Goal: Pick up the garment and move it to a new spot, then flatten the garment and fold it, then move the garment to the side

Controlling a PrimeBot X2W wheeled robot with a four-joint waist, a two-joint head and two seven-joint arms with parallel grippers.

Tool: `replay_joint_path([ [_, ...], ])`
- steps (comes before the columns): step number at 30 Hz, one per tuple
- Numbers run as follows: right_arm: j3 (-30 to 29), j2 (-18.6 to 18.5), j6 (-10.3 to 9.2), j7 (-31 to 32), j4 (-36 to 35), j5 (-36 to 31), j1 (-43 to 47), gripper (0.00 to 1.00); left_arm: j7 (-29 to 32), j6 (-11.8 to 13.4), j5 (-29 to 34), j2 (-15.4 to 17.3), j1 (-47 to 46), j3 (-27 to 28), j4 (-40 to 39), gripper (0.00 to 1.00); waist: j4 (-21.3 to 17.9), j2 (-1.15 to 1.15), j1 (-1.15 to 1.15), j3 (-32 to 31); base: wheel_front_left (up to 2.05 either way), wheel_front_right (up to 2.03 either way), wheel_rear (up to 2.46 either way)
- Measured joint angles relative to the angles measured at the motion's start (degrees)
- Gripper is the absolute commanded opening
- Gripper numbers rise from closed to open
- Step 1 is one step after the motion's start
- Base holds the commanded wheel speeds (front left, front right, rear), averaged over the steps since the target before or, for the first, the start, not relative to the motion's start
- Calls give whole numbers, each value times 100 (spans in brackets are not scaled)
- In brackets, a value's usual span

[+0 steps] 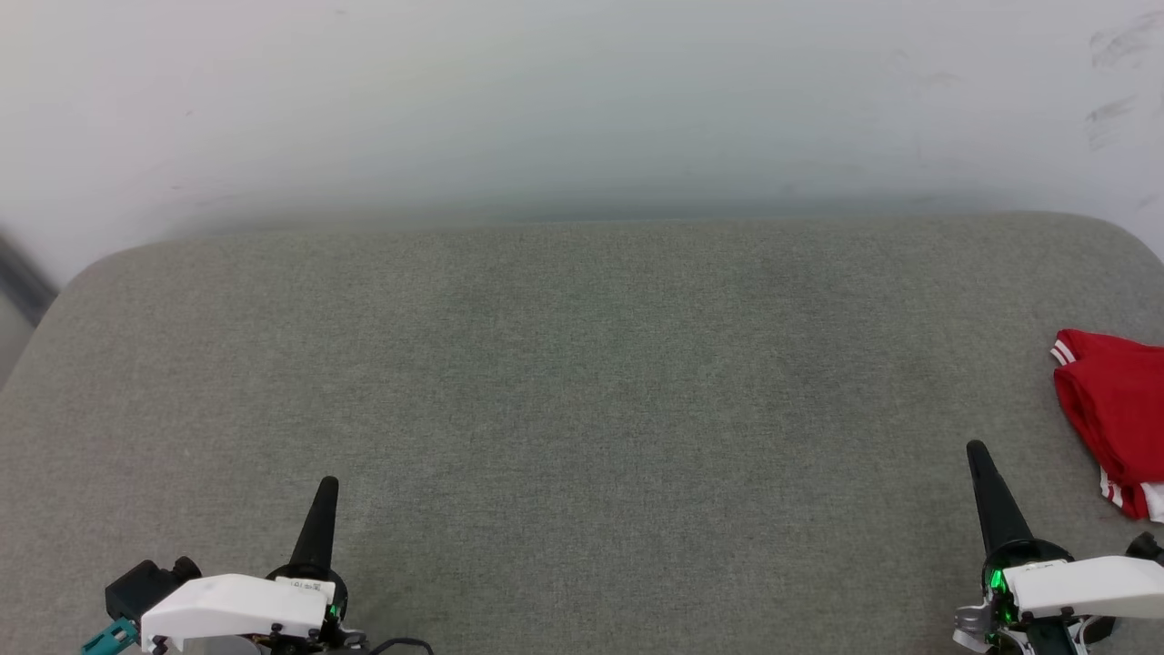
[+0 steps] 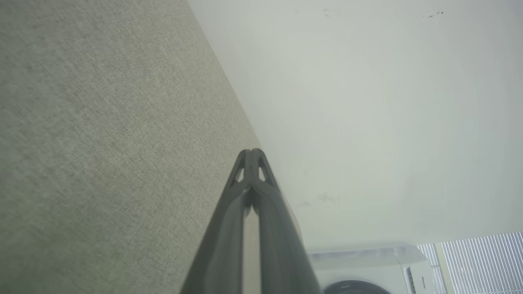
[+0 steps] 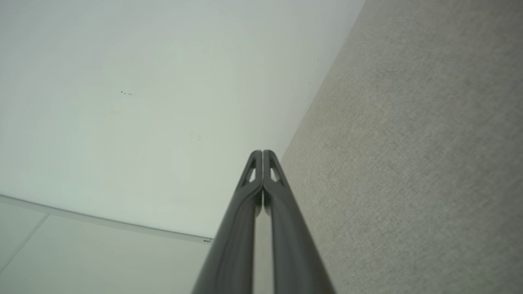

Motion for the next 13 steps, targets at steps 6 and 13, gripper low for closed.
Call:
replay_joint_path([
  [6, -21, 0, 0, 81, 45, 307, -40, 0, 82, -44, -327, -1, -82, 29, 35, 0, -11, 0, 0, 6, 0, 0, 0],
  [13, -40, 0, 0, 170, 96, 642, -127, 0, 178, -82, -682, -2, -181, 68, 86, 0, -25, 0, 0, 12, 0, 0, 0],
])
